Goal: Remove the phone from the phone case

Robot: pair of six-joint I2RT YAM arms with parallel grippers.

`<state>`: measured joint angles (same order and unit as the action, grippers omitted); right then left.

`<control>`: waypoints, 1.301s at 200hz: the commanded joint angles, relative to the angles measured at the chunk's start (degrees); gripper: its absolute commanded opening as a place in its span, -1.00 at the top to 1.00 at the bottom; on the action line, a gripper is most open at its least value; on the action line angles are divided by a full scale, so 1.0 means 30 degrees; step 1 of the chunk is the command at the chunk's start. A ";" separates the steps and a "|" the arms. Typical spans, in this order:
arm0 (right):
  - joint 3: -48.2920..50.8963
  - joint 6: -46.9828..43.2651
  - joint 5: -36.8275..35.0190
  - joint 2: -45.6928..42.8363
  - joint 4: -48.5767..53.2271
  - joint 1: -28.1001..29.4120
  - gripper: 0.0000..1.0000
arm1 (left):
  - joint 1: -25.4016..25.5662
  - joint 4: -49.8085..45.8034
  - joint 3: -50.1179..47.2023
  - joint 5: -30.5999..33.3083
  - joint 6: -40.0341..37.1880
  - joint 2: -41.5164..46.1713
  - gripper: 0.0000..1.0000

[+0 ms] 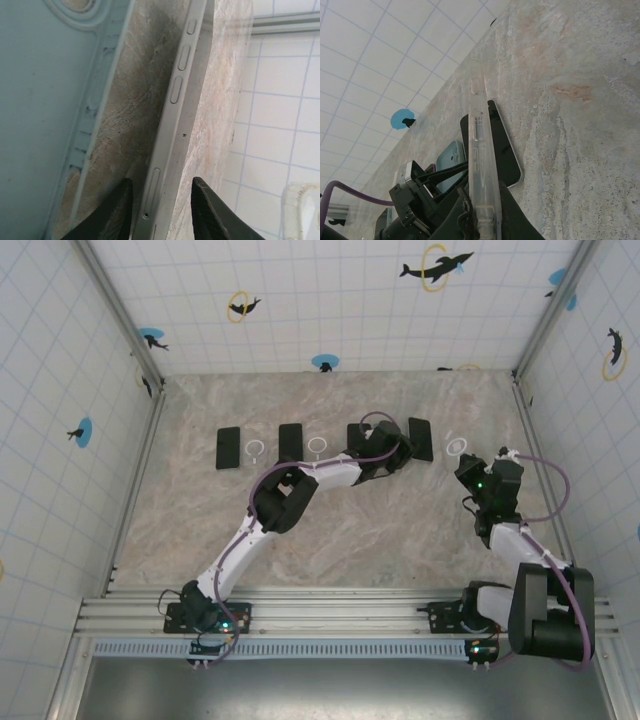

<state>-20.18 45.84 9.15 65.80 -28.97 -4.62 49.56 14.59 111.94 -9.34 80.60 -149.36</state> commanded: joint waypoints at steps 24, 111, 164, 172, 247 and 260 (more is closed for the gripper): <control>0.0108 -0.0916 -0.0122 0.0419 -0.0753 -0.0157 0.96 | 0.0179 -0.1542 0.0655 0.0527 -0.1903 0.1053 0.17; -0.0926 -0.2182 -0.0706 0.2574 -0.1373 -0.0159 0.95 | 0.0150 -0.2695 0.0231 0.0646 -0.3904 0.2261 0.03; -0.1596 -0.2422 -0.0383 0.4866 -0.3519 -0.0272 0.95 | 0.0077 -0.2681 0.0252 0.0698 -0.5091 0.3296 -0.03; -0.1823 -0.2377 -0.0234 0.5373 -0.3782 -0.0332 0.94 | 0.0034 -0.2681 0.0262 0.0661 -0.5416 0.3535 -0.05; -0.4354 -0.1042 0.1608 1.0449 -0.6243 -0.0821 0.89 | -0.0880 -0.1400 -0.3557 -0.0721 -0.7183 0.7716 -0.24; -0.4830 -0.1000 0.1892 1.1100 -0.6183 -0.0832 0.86 | -0.1099 -0.1117 -0.4453 -0.0835 -0.7162 0.8398 -0.26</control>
<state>-30.98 42.00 12.40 96.12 -43.09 -6.74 47.97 8.69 102.76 -10.46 61.30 -129.03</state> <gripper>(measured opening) 0.124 0.625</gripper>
